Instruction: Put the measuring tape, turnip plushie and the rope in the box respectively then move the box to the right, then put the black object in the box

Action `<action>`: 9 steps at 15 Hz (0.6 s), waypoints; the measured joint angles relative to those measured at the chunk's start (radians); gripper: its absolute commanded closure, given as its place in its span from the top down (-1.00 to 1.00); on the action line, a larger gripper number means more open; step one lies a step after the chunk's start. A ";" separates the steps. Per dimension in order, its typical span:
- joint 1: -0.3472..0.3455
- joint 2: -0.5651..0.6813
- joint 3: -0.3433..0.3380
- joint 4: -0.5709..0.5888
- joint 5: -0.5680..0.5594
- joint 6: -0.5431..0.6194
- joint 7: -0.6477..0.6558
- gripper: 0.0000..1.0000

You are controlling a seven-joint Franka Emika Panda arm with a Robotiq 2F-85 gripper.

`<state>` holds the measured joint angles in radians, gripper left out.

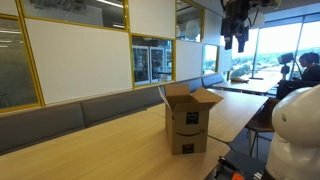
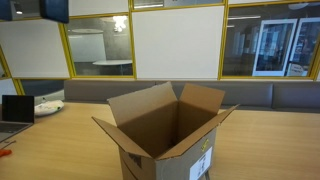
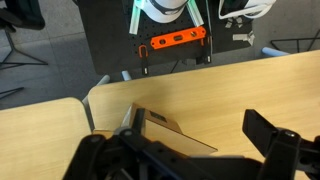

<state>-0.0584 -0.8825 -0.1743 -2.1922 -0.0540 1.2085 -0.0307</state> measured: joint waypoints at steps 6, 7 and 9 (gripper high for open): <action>-0.016 -0.003 -0.005 -0.073 -0.029 0.019 -0.002 1.00; -0.023 -0.007 -0.003 -0.083 -0.041 0.035 -0.002 1.00; -0.032 -0.014 -0.001 -0.094 -0.046 0.044 -0.002 1.00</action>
<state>-0.0902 -0.8965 -0.1753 -2.2861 -0.0996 1.2529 -0.0324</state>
